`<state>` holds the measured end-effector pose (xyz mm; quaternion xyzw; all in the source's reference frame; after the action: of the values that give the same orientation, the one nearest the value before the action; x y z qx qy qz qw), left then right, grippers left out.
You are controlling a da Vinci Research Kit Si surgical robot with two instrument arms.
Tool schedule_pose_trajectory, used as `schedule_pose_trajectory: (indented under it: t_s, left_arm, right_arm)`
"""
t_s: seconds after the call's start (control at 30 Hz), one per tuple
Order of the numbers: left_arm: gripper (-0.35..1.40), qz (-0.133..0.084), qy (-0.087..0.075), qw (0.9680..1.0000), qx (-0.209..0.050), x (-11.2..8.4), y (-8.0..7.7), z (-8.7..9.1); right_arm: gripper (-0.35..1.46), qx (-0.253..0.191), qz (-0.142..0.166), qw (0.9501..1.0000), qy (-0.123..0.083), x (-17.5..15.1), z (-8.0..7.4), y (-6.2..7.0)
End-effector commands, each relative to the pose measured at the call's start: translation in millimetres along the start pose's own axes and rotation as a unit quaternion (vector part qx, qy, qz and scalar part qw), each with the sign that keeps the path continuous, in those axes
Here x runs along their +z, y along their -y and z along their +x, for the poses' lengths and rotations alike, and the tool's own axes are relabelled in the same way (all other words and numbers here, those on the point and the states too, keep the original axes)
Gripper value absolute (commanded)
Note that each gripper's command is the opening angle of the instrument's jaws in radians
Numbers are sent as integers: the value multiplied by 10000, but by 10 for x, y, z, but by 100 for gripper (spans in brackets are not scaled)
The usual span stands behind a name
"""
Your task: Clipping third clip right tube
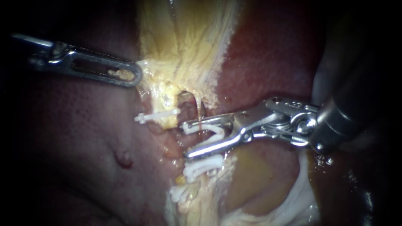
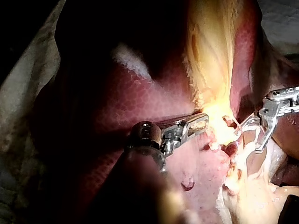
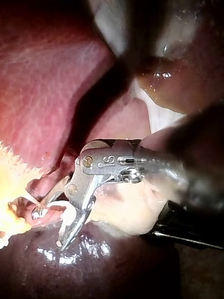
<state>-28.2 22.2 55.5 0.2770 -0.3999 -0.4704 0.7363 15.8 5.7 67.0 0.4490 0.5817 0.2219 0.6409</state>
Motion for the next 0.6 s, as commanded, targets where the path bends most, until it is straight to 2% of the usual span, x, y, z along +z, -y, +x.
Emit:
schedule_pose_trajectory:
  t_s: [0.03, 0.33, 0.6]
  left_arm:
    - [-35, 1, 0, 10000, 0, 0, 0, 0]
    - [-35, 1, 0, 10000, 0, 0, 0, 0]
    - [-35, 1, 0, 10000, 0, 0, 0, 0]
  right_arm:
    - [49, 4, 16, 10000, -38, -1, 3, 1]
    - [49, 29, 137, 9994, -308, -9, 21, 7]
    - [49, 114, 205, 9988, -436, -9, 25, 11]
